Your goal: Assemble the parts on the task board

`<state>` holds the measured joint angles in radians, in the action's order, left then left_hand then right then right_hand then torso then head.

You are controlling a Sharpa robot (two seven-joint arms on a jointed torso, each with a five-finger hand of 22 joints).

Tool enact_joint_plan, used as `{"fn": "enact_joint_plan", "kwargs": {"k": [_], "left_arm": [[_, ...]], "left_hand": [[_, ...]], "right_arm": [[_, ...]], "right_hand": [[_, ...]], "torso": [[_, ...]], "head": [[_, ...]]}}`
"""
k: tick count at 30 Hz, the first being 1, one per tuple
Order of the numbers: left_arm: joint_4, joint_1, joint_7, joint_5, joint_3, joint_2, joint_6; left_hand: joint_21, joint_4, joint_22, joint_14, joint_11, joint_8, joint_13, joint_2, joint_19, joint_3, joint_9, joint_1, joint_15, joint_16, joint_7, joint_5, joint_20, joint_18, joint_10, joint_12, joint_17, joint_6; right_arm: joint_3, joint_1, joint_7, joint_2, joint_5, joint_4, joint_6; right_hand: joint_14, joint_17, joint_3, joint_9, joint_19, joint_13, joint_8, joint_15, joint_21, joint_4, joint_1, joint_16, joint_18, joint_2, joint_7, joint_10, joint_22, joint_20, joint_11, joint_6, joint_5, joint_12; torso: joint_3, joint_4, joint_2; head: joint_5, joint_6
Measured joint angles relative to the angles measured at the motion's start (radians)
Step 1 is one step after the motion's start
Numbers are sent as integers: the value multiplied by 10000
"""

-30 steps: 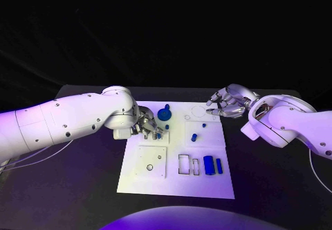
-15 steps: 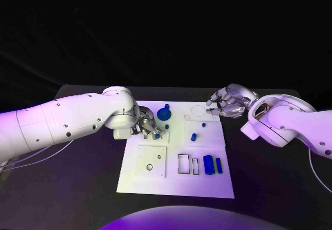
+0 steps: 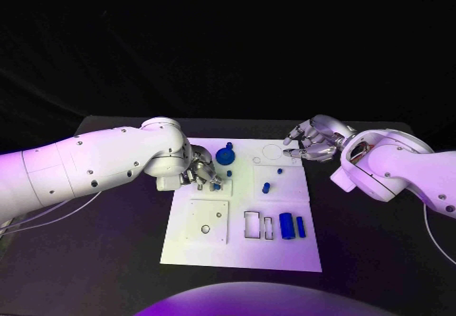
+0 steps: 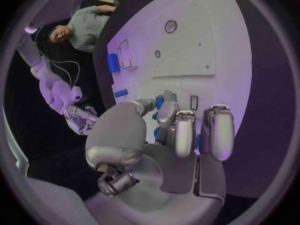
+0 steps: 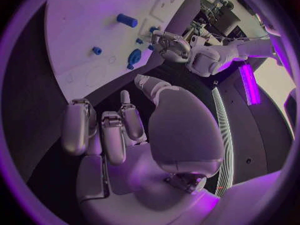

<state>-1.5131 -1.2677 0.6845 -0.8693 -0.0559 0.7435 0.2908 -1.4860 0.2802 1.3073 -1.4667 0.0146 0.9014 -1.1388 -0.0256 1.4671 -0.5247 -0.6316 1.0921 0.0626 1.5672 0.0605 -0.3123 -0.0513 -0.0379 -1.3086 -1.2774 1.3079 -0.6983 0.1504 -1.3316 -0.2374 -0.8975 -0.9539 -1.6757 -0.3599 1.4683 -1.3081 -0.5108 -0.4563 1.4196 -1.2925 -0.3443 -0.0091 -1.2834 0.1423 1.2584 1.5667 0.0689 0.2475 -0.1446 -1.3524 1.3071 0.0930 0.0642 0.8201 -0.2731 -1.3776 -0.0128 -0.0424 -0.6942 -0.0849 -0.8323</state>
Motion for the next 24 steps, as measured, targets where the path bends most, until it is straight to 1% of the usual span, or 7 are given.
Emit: {"fn": "enact_joint_plan", "kwargs": {"k": [2, 4, 8, 10, 21, 22, 24], "left_arm": [[-10, 0, 0, 36, 3, 3, -7], [-29, 0, 0, 76, 6, 18, -14], [-92, 0, -1, 175, 16, 94, -35], [-144, 0, -2, 230, 20, 153, -52], [-422, 3, -13, 462, 32, 436, -284], [-457, 3, -16, 469, 33, 465, -320], [-549, 3, -22, 471, 34, 540, -422]], "left_hand": [[0, -111, 0, 34, 15, 282, -40, -109, -21, -936, -224, 152, 34, 0, 15, 916, 50, -1, -15, -35, 0, 91], [0, 66, 0, 2, 72, 615, -111, -223, -21, -1427, -470, 135, 66, 0, -6, 1245, 50, 0, -73, -87, 0, 132], [0, 221, 0, 11, 158, 1282, -246, -357, -20, -1845, -928, -2, 129, 0, -65, 1479, 123, -1, -159, -230, 0, 185], [0, 318, 0, -3, 158, 1463, -268, -423, -20, -1943, -1068, -68, 143, 0, -108, 1633, 122, -2, -159, -230, -1, 213], [0, 353, 0, -3, 158, 1601, -375, -525, -21, -1989, -1191, -171, 143, 0, -164, 1671, 121, -1, -232, -322, -2, 159], [0, 64, 0, -3, 158, 1602, -375, -533, -21, -2278, -1191, -179, 143, 0, -163, 1696, 121, -1, -232, -323, -2, 158], [0, 64, 0, -3, 158, 1603, -375, -553, -21, -2279, -1191, -199, 143, 0, -163, 1699, 121, -1, -231, -323, -2, 158]], "right_arm": [[0, 1, 0, 0, 0, 5, 1], [0, 4, -1, 1, 0, 11, 2], [2, 8, -4, 1, -1, 27, 2], [2, 12, -6, 2, -1, 39, 2], [5, 27, -15, 5, -1, 68, 2], [5, 28, -15, 4, -1, 69, 2], [5, 30, -16, -1, -1, 69, 2]], "right_hand": [[0, 0, 0, 0, 0, 0, 0, 0, 0, 0, 0, 0, 0, 0, 0, 0, 0, 0, 0, 0, 0, 0], [0, 1, 0, 0, 0, 0, 0, 0, 0, 0, 0, 0, 0, 0, 0, 0, 0, 0, 0, 0, -20, 0], [0, 1, 0, 1, 0, 0, 0, 0, 0, 0, 0, 0, 0, 0, 0, 0, 0, 0, 0, 0, -39, 0], [0, 1, 0, 1, 0, 0, 0, 0, 0, 0, 0, 0, 0, 0, 0, 0, 0, 0, 0, 0, -39, 0], [0, 2, -28, -9, 0, 15, 0, 0, 40, 28, 0, 0, 0, 0, 0, 0, -1, 0, 0, 0, -39, 0], [0, 2, -28, -9, 0, 15, 0, 0, 40, 28, 0, 0, 0, 0, 0, 0, -1, 0, 0, 0, -39, 0], [0, 3, -28, -9, 0, 15, 0, 0, 40, 28, -2, 0, 0, 2, 0, 0, -1, 0, 0, 0, -39, 0]], "torso": [[0, 0, 1], [-4, 4, 2], [-4, 10, 5], [-4, 12, 7], [-6, 13, 16], [-6, 13, 16], [-6, 14, 15]], "head": [[0, -6], [5, -8], [3, 3], [-4, 9], [-12, 21], [-12, 23], [-12, 35]]}}
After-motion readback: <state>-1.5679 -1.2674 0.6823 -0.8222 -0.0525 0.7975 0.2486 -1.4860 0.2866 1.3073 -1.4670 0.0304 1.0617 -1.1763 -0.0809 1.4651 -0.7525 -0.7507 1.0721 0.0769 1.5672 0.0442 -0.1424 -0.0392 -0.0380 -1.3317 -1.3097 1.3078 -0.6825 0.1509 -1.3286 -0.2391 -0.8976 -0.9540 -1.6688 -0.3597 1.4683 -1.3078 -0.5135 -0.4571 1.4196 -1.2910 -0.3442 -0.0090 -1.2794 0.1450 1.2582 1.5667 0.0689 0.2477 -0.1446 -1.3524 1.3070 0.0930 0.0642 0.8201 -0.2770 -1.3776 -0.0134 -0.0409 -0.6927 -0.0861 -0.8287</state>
